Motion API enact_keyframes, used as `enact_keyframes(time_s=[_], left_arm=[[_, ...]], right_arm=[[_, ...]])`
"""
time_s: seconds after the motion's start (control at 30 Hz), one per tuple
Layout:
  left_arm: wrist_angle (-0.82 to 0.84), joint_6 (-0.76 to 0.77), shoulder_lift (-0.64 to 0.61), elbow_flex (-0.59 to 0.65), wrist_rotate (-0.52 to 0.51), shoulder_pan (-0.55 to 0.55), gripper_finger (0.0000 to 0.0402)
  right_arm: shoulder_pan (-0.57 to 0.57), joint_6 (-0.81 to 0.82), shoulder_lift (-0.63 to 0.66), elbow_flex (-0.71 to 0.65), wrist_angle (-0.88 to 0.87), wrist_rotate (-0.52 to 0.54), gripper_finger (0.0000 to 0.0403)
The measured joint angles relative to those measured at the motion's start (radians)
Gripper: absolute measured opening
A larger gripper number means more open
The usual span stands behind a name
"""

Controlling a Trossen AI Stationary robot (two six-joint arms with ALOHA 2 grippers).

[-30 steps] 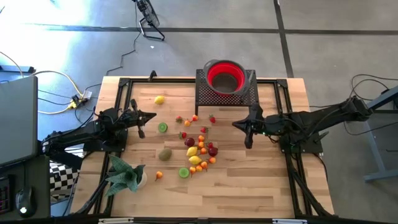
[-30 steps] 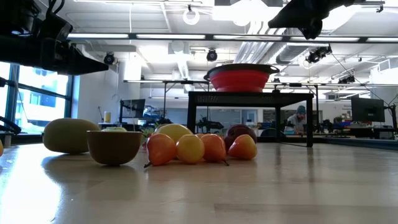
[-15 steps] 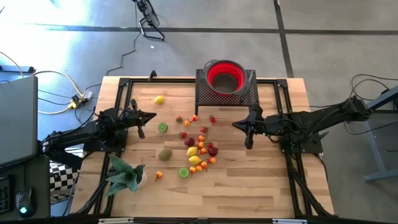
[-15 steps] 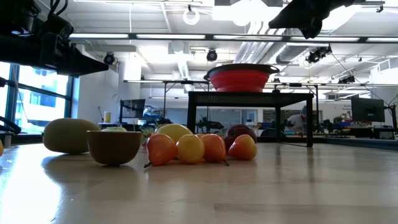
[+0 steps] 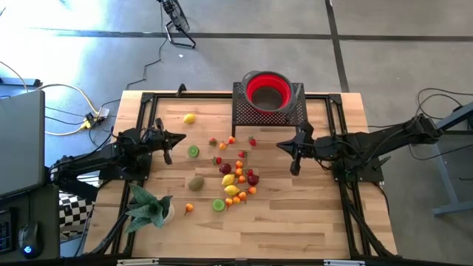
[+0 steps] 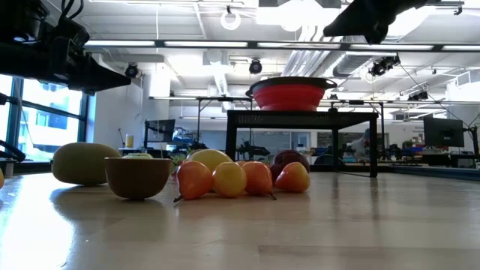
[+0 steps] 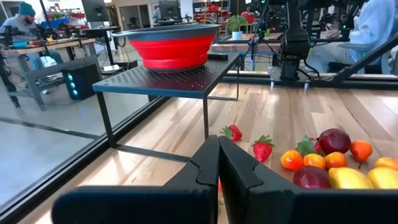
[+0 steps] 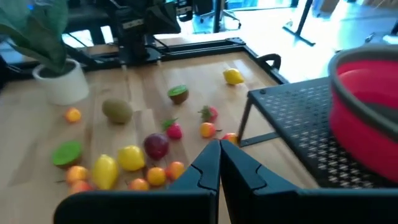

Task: Pick & Place Fruit
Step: Put the lemon into the strainer on the shelf

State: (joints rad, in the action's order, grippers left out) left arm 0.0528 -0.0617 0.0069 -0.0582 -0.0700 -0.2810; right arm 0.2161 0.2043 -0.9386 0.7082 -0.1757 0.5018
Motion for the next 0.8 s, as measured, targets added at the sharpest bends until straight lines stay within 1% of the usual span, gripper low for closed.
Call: enact_keyframes(time_s=[0.07, 0.13, 0.23, 0.3, 0.47, 0.6, 0.67, 0.8], left_arm=[[-0.001, 0.014, 0.000, 0.000, -0.014, 0.000, 0.0000], [-0.003, 0.032, 0.000, 0.000, -0.049, 0.000, 0.0000], [-0.008, 0.048, 0.000, 0.000, -0.104, 0.000, 0.0000], [-0.012, 0.049, 0.000, 0.000, -0.123, 0.000, 0.0000], [-0.042, 0.042, 0.000, 0.000, -0.127, 0.000, 0.0000], [-0.058, 0.041, 0.000, 0.000, -0.127, 0.000, 0.0000], [-0.058, 0.040, 0.000, 0.000, -0.127, 0.000, 0.0000], [-0.058, 0.033, 0.000, 0.000, -0.127, 0.000, 0.0000]], right_arm=[[-0.002, -0.048, 0.000, 0.000, 0.000, -0.007, 0.0003], [-0.012, -0.091, 0.007, 0.000, -0.005, -0.032, 0.0003], [-0.049, -0.103, 0.048, -0.001, -0.030, -0.116, 0.0003], [-0.076, -0.099, 0.088, -0.001, -0.067, -0.162, 0.0003], [-0.117, -0.096, 0.175, -0.003, -0.123, -0.170, 0.0003], [-0.126, -0.102, 0.230, -0.030, -0.116, -0.166, 0.0003], [-0.126, -0.104, 0.253, -0.062, -0.087, -0.161, 0.0003], [-0.126, -0.148, 0.312, -0.151, 0.074, -0.178, 0.0003]])
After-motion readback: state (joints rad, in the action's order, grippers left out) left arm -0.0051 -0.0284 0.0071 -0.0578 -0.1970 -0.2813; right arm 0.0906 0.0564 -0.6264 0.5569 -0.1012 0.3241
